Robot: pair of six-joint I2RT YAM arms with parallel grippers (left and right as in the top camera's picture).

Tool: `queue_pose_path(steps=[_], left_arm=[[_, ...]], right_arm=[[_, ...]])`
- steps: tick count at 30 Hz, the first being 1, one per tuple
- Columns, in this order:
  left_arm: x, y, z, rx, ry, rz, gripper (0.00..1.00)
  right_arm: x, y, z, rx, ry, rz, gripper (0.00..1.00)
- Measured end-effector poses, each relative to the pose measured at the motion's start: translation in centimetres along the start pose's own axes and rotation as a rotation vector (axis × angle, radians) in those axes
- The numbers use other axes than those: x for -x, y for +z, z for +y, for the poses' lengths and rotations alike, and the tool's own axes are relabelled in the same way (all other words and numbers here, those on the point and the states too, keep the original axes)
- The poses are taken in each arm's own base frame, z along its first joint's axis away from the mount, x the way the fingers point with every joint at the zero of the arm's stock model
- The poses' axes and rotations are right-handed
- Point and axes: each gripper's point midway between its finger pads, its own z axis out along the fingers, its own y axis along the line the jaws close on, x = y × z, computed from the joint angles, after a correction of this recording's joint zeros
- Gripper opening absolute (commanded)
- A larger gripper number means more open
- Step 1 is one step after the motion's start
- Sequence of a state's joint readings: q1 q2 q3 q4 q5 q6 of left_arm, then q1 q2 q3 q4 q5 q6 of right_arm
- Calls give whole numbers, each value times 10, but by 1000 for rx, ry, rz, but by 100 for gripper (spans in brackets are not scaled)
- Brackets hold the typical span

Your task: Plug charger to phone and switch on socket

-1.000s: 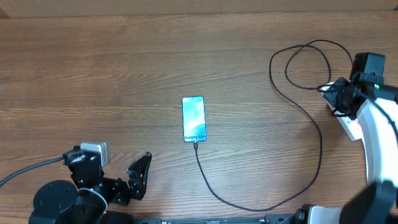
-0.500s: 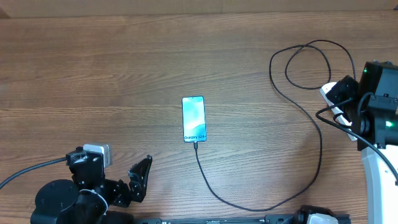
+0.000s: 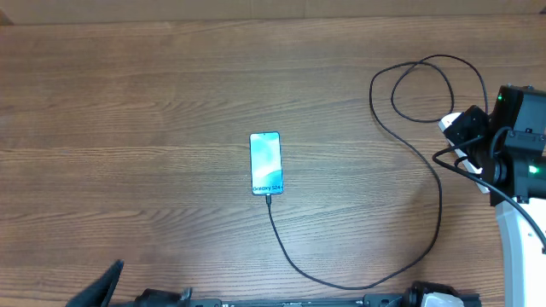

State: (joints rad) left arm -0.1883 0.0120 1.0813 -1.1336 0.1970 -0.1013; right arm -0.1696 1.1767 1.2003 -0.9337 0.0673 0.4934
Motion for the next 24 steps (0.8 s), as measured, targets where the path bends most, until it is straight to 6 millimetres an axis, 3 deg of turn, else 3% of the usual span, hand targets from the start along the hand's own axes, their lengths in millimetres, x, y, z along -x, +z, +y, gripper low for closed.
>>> queue_pose_path(steps=[7, 12, 17, 24], left_arm=[[22, 6, 4, 25, 69, -100, 100], [37, 33, 13, 49, 113, -199, 99], [10, 87, 29, 60, 114, -197, 100], [-50, 146, 51, 85, 105, -174, 100]], right_arm=[[-1, 0, 2, 9, 0, 3, 4], [-2, -1, 3, 17, 0, 8, 4], [-2, -2, 4, 24, 0, 7, 4], [4, -25, 7, 65, 3, -50, 4]])
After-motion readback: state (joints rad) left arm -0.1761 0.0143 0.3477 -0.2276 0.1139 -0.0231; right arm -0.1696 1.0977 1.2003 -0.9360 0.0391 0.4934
